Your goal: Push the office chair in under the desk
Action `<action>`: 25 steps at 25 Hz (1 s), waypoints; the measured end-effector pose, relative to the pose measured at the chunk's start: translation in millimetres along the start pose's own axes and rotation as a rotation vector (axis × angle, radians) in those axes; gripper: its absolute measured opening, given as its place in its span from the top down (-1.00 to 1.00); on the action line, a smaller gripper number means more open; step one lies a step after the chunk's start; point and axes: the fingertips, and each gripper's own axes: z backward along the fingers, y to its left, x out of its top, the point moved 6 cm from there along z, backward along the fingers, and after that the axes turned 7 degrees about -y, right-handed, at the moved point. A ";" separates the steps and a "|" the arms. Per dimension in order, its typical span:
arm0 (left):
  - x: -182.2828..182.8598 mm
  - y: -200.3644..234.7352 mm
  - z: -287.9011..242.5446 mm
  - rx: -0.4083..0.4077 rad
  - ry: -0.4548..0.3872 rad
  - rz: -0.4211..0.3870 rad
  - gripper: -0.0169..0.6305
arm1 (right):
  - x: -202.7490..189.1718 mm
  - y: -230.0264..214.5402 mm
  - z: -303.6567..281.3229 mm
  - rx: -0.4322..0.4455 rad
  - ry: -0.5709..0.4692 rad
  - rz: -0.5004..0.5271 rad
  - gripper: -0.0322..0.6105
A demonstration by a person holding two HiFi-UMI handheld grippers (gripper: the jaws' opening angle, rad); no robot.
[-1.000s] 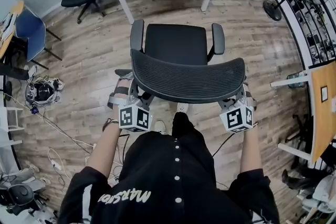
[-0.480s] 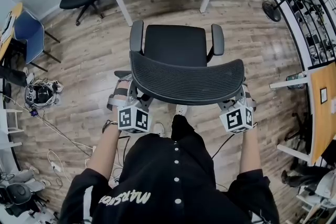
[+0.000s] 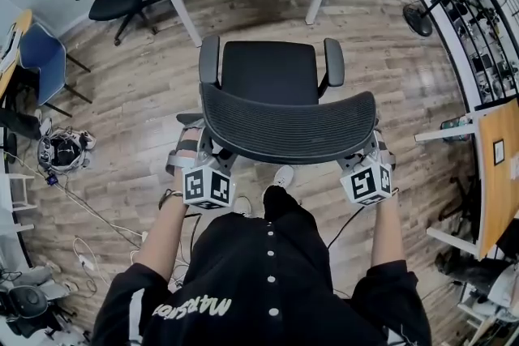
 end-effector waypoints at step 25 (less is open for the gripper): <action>32.6 18.7 -63.5 0.028 0.062 0.053 0.04 | -43.2 -81.8 -23.0 0.080 -0.057 0.046 -0.05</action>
